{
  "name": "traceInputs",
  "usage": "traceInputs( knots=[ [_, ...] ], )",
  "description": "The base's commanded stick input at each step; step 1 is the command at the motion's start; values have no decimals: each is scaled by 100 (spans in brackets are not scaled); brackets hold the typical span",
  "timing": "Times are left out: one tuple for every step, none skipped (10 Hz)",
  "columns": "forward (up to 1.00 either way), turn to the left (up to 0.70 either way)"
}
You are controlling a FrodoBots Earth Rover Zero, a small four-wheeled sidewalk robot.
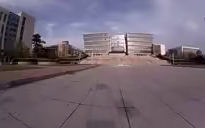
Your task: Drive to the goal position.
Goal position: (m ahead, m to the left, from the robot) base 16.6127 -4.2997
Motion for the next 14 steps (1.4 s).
traceInputs(
  knots=[
    [45,0],
    [45,0],
    [45,0],
    [45,0],
    [45,0],
    [45,0],
    [45,0],
    [45,0],
    [45,0],
    [45,0],
    [45,0],
    [45,0],
    [45,0],
    [45,0]
  ],
)
